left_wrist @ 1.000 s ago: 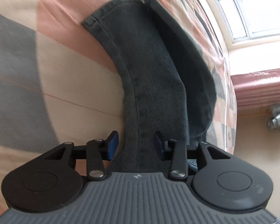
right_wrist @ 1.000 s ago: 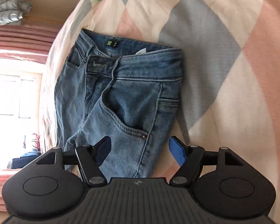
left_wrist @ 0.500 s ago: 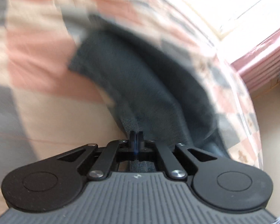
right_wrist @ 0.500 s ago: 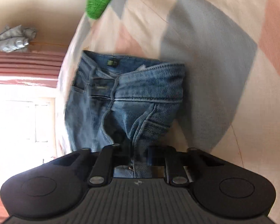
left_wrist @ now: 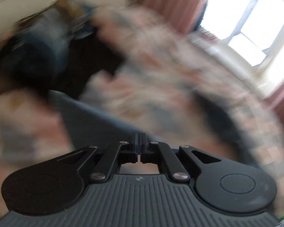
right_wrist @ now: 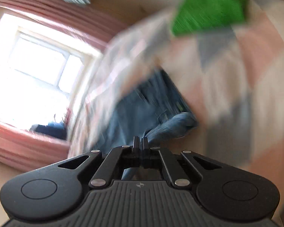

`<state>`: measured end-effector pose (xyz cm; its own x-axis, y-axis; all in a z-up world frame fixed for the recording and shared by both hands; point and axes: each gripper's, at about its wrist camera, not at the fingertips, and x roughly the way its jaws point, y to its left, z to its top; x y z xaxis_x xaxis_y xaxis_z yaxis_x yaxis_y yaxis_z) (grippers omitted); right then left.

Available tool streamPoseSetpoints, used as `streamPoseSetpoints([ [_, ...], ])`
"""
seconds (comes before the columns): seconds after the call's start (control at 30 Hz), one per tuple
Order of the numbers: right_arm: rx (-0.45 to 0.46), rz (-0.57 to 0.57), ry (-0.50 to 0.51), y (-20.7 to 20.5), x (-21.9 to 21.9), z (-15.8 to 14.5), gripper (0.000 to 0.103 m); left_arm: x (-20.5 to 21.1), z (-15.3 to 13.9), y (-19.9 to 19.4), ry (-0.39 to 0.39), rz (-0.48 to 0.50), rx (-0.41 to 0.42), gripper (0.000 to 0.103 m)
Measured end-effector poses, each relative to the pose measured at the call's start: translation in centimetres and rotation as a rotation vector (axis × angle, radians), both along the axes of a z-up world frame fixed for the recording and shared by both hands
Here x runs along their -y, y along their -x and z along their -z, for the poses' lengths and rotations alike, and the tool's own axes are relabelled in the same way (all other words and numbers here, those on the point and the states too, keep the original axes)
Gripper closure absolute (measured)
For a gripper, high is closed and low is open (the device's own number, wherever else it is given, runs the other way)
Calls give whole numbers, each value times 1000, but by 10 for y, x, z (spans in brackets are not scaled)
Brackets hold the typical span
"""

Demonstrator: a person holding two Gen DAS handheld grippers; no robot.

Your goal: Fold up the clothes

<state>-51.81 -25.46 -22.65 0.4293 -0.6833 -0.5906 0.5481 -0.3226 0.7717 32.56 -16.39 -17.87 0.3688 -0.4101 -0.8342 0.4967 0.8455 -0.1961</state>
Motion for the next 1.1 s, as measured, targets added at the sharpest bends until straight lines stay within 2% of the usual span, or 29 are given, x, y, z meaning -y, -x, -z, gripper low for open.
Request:
streamPoseSetpoints([
  [0.03,5,-11,-60,4,-7,13,95,-22,27,5,-91,-36,-21,74],
  [0.07,9,-21,-119,8,-15,26,94,-42,56,2,-154,-108,-81,74],
  [0.1,7,-54,-169,8,-17,41,89,-61,82,-3,-160,-173,-174,77],
  [0.17,11,-82,-217,2,-23,64,77,-105,110,-5,-61,-299,-309,77],
  [0.23,30,-101,-241,-4,-26,80,51,-127,113,-6,94,-379,-354,71],
  [0.27,48,-105,-240,-8,-25,84,49,-133,111,-6,152,-399,-355,69],
  [0.33,98,-98,-237,-17,-23,92,45,-122,103,-19,209,-402,-322,54],
  [0.4,160,-68,-234,-29,-20,101,33,-107,97,-35,250,-396,-297,45],
  [0.47,215,-30,-235,-43,-18,111,32,-80,96,-54,275,-357,-290,44],
  [0.53,293,29,-242,-55,-17,123,28,-52,99,-70,280,-308,-284,29],
  [0.6,366,119,-249,-66,-18,135,20,-31,116,-73,225,-289,-311,26],
  [0.67,434,205,-236,-74,-19,145,18,-21,132,-76,213,-307,-361,35],
  [0.73,441,264,-217,-81,-17,151,18,-17,139,-77,219,-310,-380,72],
  [0.77,430,285,-209,-83,-14,153,18,-15,140,-77,222,-299,-377,80],
  [0.87,348,324,-179,-85,-2,157,22,-4,133,-82,213,-248,-338,91],
  [0.9,306,315,-165,-85,6,156,32,2,129,-85,200,-220,-317,95],
  [0.93,263,305,-152,-86,13,155,53,9,124,-88,185,-188,-292,96],
  [0.97,226,289,-159,-87,21,153,64,16,117,-89,175,-150,-265,97],
  [1.0,209,276,-167,-87,28,151,92,21,106,-89,174,-105,-231,97],
  [1.1,130,172,-84,-87,46,117,97,32,54,-88,263,52,-128,98],
])
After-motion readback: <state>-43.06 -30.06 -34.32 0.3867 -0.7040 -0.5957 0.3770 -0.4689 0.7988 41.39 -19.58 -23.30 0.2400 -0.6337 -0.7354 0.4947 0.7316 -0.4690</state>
